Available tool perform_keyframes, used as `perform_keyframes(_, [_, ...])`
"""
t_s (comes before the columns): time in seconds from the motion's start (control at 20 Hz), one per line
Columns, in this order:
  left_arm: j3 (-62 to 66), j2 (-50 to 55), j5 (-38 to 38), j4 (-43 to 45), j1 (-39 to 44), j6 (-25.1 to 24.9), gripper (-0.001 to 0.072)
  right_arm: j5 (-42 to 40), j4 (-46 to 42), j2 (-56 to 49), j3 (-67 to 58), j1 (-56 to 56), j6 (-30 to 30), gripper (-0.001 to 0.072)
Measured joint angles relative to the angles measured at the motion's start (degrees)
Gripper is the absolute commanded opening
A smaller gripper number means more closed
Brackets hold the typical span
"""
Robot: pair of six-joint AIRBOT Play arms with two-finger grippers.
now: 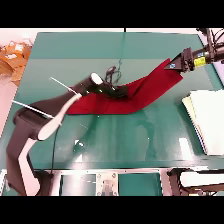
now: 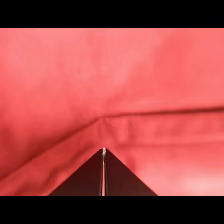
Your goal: Fold the shirts.
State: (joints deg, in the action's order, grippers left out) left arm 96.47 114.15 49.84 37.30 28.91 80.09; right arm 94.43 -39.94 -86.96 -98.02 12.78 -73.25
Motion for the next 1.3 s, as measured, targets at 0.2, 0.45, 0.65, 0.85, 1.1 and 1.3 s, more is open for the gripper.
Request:
perform_keyframes(0.2, [6.45, -7.34, 16.11, 13.35, -9.22, 3.15, 0.0022, -3.26, 1.03, 0.15, 0.00, -6.29, -0.44, 0.0017])
perform_keyframes(0.45, [10.86, -19.61, 28.83, 23.43, -21.11, 4.07, 0.0023, -16.59, 1.55, -2.58, 0.00, -22.84, -2.23, 0.0017])
perform_keyframes(0.65, [11.76, -25.86, 32.96, 25.83, -28.68, 0.63, 0.0023, -34.40, 2.95, -10.62, -0.17, -39.67, -4.22, 0.0019])
perform_keyframes(0.85, [11.93, -27.82, 36.24, 26.69, -34.18, -2.40, 0.0022, -57.88, 9.84, -23.98, -4.26, -54.69, -4.39, 0.0440])
perform_keyframes(1.1, [11.96, -28.44, 37.64, 26.97, -37.90, -3.78, 0.0023, -63.39, 12.57, -30.23, -8.79, -54.29, -4.24, 0.0419])
perform_keyframes(1.3, [11.96, -28.55, 37.94, 27.08, -38.64, -4.13, 0.0022, -48.50, 8.07, -27.89, -9.64, -41.24, -6.73, 0.0419])
